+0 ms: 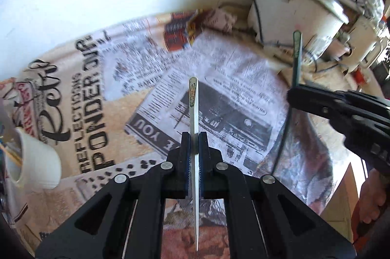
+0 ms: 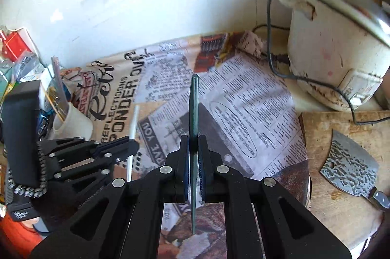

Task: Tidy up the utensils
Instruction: 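Lift the dark green stick and white stick and carry them over the white cup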

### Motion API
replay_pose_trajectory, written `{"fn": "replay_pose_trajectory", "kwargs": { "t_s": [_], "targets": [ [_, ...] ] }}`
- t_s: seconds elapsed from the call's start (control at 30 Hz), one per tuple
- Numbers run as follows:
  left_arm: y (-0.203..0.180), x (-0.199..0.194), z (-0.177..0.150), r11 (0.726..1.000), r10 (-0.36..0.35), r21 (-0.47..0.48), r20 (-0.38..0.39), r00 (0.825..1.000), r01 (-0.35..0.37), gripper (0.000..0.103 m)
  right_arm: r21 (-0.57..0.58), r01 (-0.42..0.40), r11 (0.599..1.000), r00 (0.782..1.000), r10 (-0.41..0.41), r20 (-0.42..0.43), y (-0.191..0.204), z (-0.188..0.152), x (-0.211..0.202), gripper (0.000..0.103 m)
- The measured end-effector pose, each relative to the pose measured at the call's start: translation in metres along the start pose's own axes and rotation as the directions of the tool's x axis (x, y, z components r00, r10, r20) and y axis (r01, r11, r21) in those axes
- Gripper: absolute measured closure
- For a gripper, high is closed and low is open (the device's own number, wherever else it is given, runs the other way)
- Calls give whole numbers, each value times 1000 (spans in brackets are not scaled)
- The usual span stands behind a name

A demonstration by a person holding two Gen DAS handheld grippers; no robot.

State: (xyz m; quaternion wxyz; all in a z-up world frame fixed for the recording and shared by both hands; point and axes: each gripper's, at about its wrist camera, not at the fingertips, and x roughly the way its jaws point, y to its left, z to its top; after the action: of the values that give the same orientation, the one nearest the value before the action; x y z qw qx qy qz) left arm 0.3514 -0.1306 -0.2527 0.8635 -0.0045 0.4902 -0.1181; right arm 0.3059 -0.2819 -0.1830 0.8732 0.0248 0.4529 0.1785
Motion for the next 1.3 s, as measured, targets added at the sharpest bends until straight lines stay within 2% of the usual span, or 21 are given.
{"fn": "replay_pose_trajectory", "kwargs": {
  "t_s": [0.23,0.47,0.67,0.87,1.3],
  "targets": [
    [21,-58,-7,998,-14,-54,124,992,21,99,-34,-10,999,999,11,53,29,5,-20,97],
    [42,-104,-12,997,30,-71,230,973,-14,99,-84,-28,996,994,37,104,63,15,-36,97],
    [68,-145,-12,993,70,-110,318,945,-37,99,-138,-54,989,987,74,144,97,25,-45,97],
    [103,-183,-14,985,131,-158,392,911,-74,99,-186,-86,979,977,119,176,132,35,-52,97],
    [172,-241,-20,959,241,-251,477,845,-131,99,-274,-147,950,951,212,226,211,53,-62,97]
  ]
}}
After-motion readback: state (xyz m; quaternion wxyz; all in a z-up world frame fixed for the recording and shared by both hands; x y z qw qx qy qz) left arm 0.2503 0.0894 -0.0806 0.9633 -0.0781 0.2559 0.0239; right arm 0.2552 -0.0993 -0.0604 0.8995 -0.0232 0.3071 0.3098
